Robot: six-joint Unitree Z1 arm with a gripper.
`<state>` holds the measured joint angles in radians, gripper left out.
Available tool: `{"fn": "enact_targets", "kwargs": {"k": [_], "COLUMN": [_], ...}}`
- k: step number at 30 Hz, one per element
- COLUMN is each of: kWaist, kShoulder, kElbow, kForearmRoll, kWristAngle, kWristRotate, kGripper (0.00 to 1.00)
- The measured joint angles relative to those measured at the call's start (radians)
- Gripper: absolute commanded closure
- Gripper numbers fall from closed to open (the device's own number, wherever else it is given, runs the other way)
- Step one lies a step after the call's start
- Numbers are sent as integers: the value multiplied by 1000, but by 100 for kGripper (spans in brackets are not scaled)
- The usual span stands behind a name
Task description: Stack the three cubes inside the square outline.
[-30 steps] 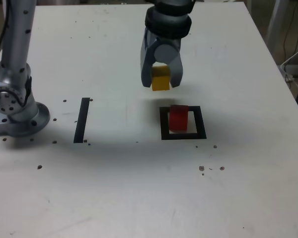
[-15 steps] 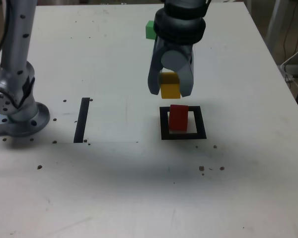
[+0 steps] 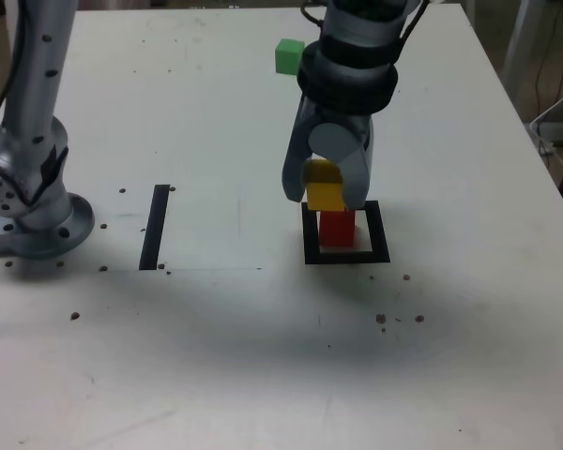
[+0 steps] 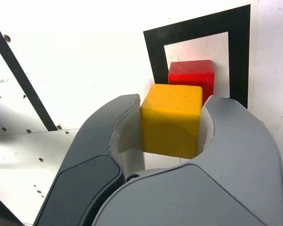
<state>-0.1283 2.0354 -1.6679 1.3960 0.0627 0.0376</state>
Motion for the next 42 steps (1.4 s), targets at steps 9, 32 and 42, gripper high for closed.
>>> {"fn": "enact_targets", "kwargs": {"k": [9,32,42], "kWaist": [-1,-1,-1], "kShoulder": [16,22,22], "kElbow": [-1,24,42], "kForearmRoll": [-30,-62,-82], "kWristAngle": [-1,-2,-7], "kWristRotate": [0,5,11], "kGripper": [72,20,3]}}
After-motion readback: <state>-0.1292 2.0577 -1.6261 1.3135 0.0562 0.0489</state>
